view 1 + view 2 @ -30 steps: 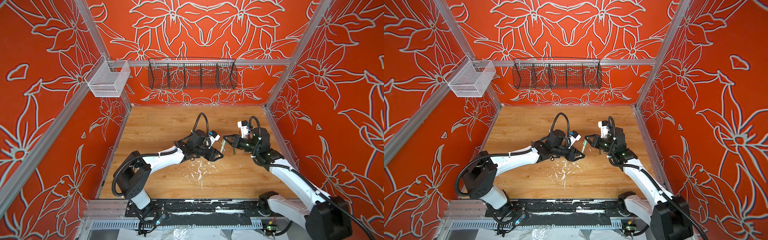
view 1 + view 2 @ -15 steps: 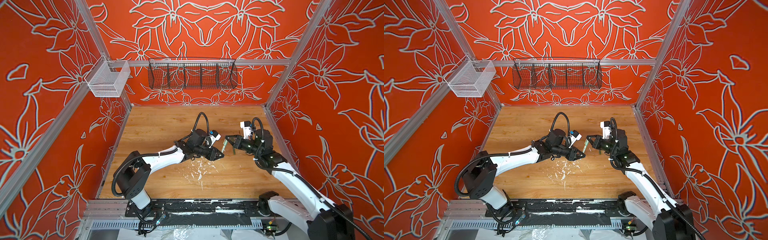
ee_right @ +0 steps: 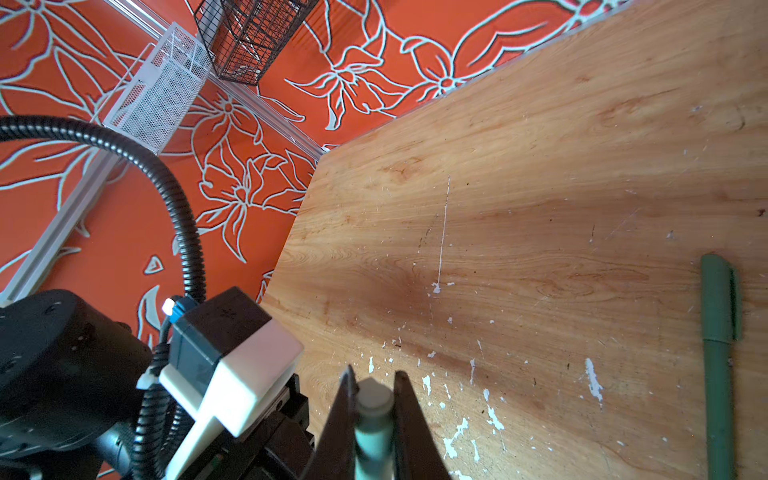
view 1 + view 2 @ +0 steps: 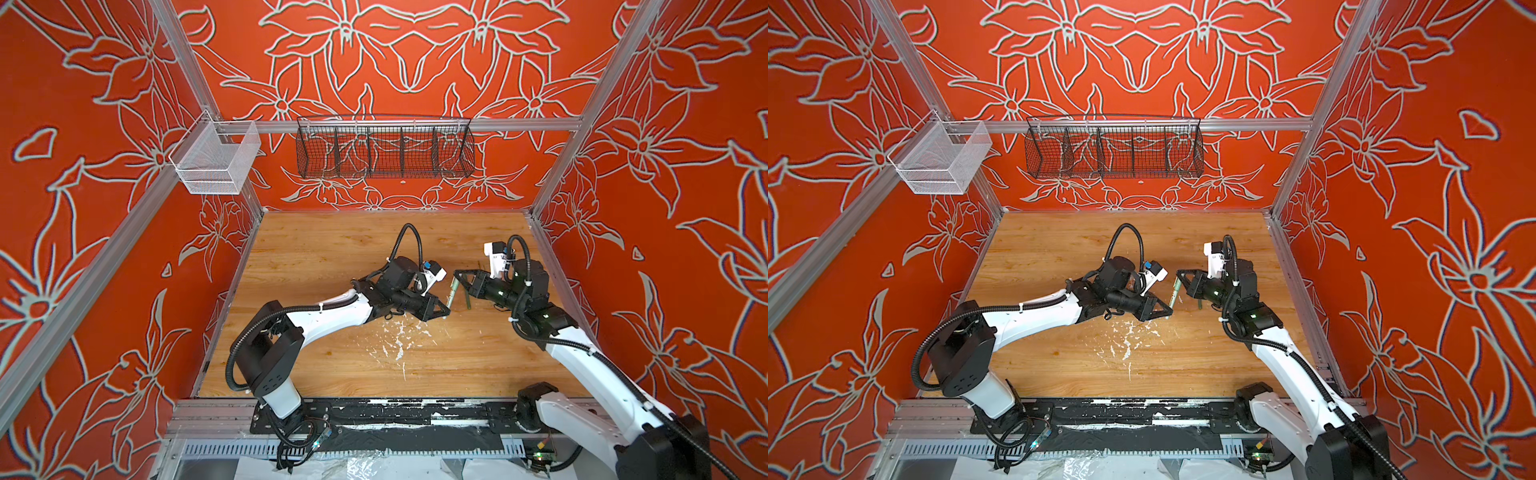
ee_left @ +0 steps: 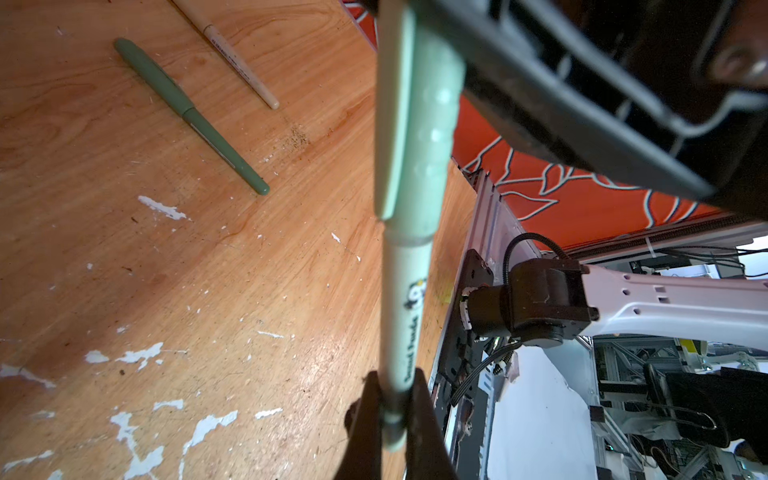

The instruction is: Insert the pens into the pen caps

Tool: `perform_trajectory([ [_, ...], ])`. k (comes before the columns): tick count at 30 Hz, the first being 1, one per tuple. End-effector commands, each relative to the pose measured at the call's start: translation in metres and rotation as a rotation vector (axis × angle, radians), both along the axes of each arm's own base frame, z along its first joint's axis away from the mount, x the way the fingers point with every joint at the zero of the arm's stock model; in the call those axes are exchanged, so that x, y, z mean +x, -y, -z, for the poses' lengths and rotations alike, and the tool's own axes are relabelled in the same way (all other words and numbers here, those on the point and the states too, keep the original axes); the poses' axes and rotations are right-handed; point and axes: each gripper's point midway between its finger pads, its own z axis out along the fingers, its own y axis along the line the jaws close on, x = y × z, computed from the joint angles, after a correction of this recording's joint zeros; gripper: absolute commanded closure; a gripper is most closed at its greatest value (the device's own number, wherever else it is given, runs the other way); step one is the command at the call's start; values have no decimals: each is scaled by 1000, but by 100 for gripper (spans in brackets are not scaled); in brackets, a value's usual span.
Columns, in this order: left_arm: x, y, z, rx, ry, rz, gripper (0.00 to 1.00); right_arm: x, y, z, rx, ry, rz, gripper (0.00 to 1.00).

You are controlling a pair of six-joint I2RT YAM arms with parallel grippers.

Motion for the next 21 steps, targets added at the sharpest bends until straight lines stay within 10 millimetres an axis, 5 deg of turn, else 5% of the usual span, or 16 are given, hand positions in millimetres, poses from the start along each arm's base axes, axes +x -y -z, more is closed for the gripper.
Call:
perform_trajectory([
  [1,10,1,0,14,-10,-39,100,-5,1,-3,-6,29,-6,100],
  [6,8,-1,1,19,9,-28,100,-8,2,-13,-30,27,-18,99],
  [10,4,-6,0,31,29,-17,100,-14,10,-26,-77,45,2,67],
  [12,3,-8,-1,31,43,-18,100,-15,18,-29,-102,47,17,58],
  [18,-3,-13,-12,9,77,-16,100,-18,33,-49,-83,78,21,47],
  [21,-6,-16,-15,0,87,-15,100,-16,25,-48,-48,58,-50,45],
])
